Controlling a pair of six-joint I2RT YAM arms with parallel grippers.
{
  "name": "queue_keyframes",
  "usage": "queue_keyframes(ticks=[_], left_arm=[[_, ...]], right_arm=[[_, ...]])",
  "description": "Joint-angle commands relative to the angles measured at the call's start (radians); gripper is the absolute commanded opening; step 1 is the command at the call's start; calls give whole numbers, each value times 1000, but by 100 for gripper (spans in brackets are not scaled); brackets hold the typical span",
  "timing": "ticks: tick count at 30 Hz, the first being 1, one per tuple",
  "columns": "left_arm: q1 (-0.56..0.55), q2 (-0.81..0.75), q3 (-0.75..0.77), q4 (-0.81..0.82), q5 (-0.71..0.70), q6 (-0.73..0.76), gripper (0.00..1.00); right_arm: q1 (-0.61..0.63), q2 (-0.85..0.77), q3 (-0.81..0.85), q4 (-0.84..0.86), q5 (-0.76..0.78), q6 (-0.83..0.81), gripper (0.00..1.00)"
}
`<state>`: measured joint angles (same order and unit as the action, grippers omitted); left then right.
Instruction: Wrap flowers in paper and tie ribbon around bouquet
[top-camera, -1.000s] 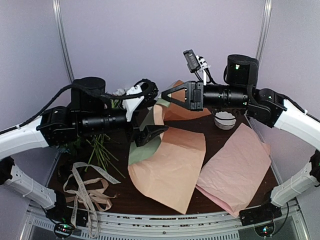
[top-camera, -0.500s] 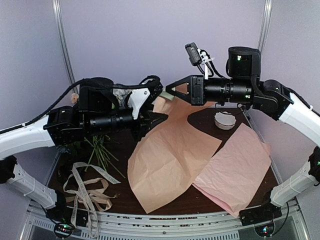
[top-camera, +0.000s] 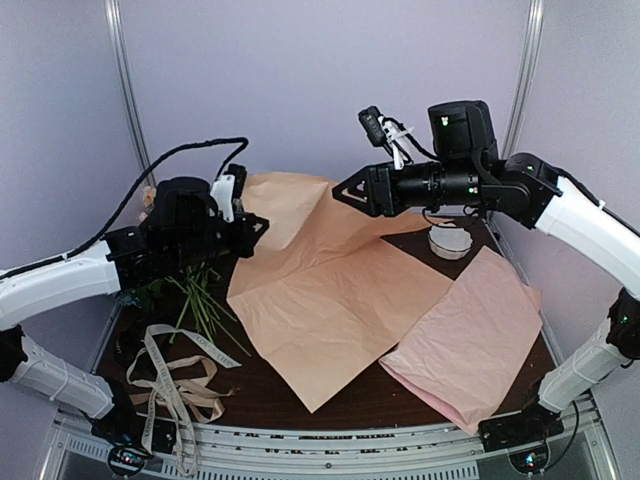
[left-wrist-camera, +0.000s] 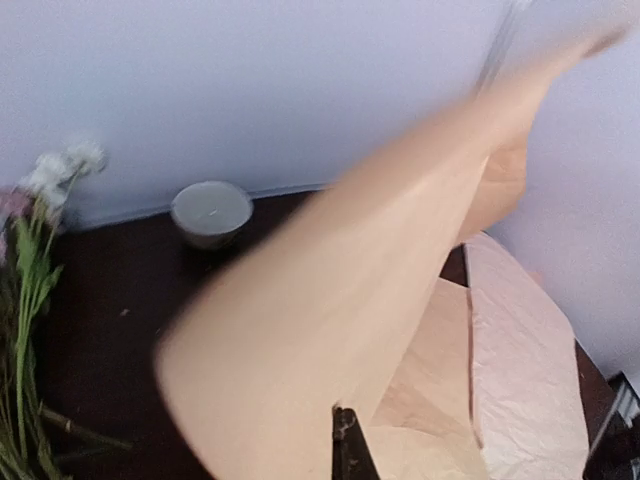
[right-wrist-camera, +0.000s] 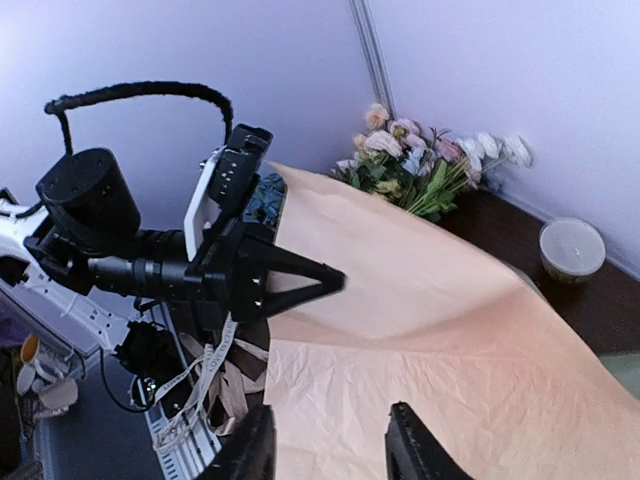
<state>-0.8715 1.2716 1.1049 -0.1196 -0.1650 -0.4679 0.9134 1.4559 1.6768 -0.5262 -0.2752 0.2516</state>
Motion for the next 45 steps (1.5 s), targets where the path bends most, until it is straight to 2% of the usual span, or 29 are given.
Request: queue_keyframes(ticks=[1,7,12,17,22,25,34,41,43,45], left_arm=[[93,-71,-220,88,-114,-348,0],[181,-165,-451,92,-215,-574,0],[240,-221,-584,66,-247,-704,0],[260,-245,-600,9,-272,-674,0],[262,-259,-575,-29,-296,-584,0],[262,-263,-559,-54,-295,-529,0],[264,-261,-560,-67,-274,-471,0],[265,-217,-541,-40,-250,-437,0],[265,-205,-534,-37,-245,-431,0],[264,-198,-528,-40,-245,-422,0]], right_arm=[[-79,-46,-106,-36,44,2,47],[-296,-116,-372,-23,83,72,62],[-486,-25,-492,-45,162,70,68],[-565,267,-325,-192,174,-11,79],[-601,526,-109,-309,161,-9,99],[-601,646,-35,-371,145,-2,100],[-536,758,-5,-439,23,5,98],[-449,760,-19,-363,-162,45,94],[-438,747,-14,-334,-195,64,90],[-432,729,-15,-301,-219,84,76]])
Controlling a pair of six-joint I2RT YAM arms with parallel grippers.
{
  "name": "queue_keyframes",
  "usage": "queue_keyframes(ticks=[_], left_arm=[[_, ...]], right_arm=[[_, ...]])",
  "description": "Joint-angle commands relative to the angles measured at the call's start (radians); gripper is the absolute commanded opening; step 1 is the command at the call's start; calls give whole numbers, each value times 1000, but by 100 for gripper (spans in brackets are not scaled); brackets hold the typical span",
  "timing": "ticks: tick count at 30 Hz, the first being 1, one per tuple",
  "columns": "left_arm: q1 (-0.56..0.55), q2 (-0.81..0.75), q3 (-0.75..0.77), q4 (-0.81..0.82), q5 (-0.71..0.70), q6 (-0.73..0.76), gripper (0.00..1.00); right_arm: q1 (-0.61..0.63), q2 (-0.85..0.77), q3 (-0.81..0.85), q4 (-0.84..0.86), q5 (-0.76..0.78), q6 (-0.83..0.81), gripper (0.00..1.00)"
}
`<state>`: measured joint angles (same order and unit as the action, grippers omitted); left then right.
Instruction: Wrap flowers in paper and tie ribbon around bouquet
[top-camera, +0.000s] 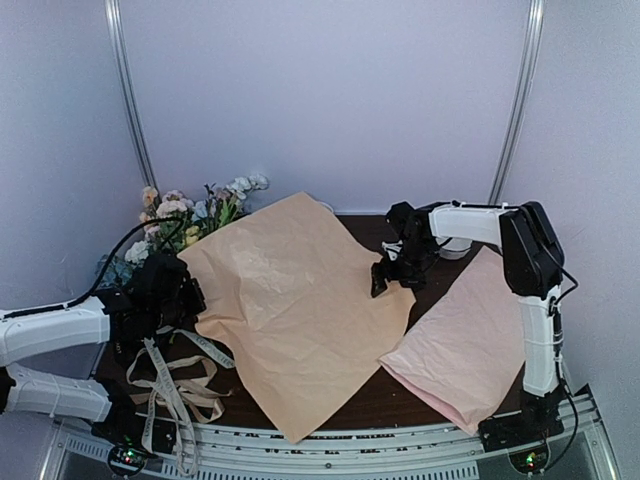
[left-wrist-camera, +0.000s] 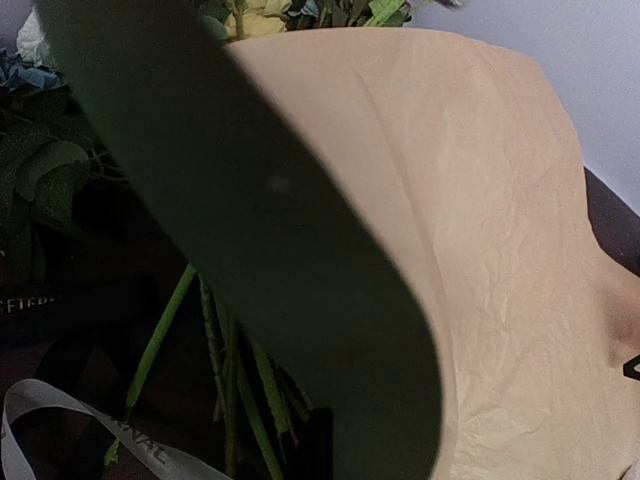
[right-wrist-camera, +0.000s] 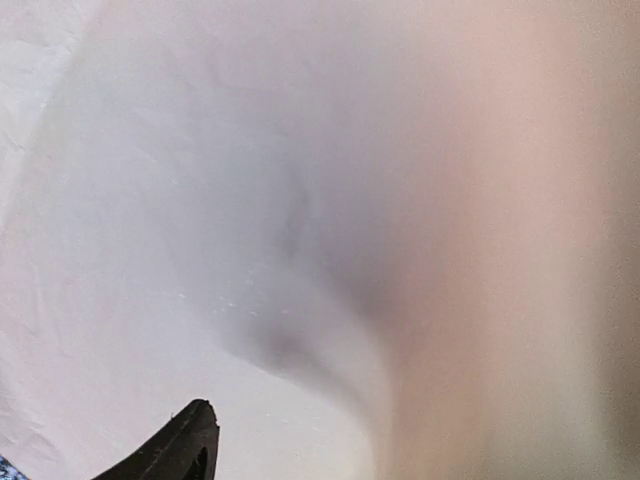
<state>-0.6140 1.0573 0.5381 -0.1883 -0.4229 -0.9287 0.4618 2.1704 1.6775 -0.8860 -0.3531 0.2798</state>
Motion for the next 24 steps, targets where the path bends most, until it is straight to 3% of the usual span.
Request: queue_keyframes(ticks=[1,4,6,8,20,24], left_arm=[[8,17,42,26,11,42,0],[9,8,47,16,7,49,0],[9,0,53,5,10,61,0],[10,-8,59,-22,23,76,0],[-2,-136,56,-52,184,250,0],[-2,-148,129,-111,106,345,0]], right_arm=[[20,1,-17,75,-146,66,64],[20,-45,-1,79,-116,76,28],[20,-83,21,49,-70,64,12],[19,-137,25,34,-46,54,3],[-31,-618,-212,6,62,34,0],[-58,-701,-243,20,54,31,0]])
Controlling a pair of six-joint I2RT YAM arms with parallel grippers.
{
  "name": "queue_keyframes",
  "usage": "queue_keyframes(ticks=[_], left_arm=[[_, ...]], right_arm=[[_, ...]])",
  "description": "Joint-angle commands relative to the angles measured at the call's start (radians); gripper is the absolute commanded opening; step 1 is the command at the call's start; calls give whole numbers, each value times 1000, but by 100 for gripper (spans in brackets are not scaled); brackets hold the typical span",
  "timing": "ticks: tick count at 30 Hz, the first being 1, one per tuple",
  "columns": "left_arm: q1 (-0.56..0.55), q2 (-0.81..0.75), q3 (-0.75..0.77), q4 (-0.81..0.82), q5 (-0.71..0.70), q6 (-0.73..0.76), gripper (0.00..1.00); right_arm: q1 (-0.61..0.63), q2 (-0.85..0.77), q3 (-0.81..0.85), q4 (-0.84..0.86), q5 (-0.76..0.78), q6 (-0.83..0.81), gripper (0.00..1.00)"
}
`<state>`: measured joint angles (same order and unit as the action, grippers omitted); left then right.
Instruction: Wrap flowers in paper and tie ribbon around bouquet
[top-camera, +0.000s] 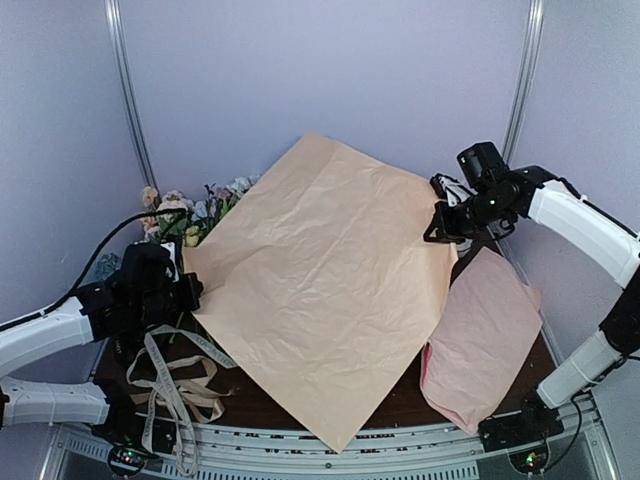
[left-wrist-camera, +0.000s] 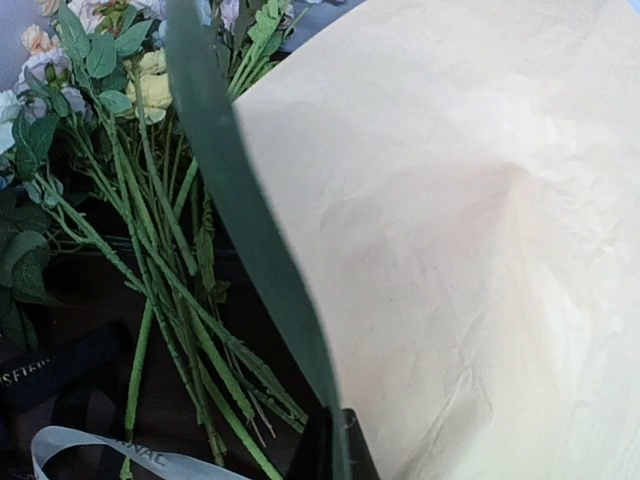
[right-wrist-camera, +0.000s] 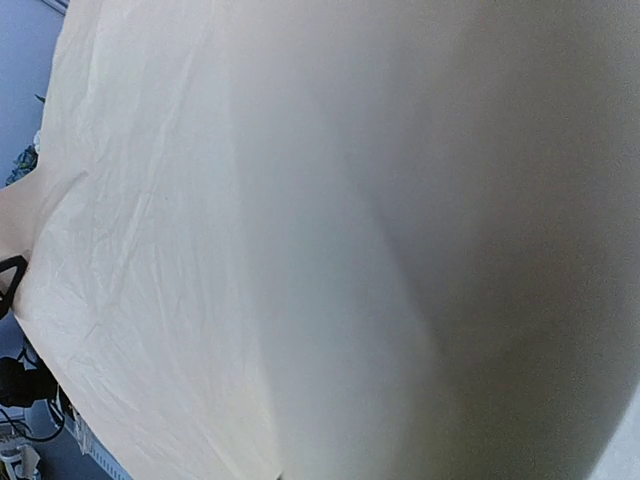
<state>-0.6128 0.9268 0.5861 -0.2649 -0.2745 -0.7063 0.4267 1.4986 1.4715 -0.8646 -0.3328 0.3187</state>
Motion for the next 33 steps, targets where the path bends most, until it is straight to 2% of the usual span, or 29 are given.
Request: queue_keyframes(ticks=[1,5,9,12,16,22,27,33], left_arm=[[-3,-27,100,-39,-60,148,0],[-3,-29,164,-69,-52,221,0],[-3,-31,202,-105,-79,266,0],[-2,-22,224,-105,-47,277,0],[-12,66,215,-76,50,241,0],[-22,273,181,56,185,192,0],[-59,454,229,103,239,211,0],[-81,602,264,137,242,209,0]], right_arm=[[-26,-40,-28,-9,32,-12,0],[-29,-87,24,-72,46,-30,1],[-38,-153,54,-75,-5,-39,3],[-43,-170,70,-135,61,-51,4],[-79,-207,-95,-122,75,-19,4],[-211,-217,-398,36,40,46,4],[-261,-147,-514,155,16,77,4],[-263,-42,-559,231,43,90,4]])
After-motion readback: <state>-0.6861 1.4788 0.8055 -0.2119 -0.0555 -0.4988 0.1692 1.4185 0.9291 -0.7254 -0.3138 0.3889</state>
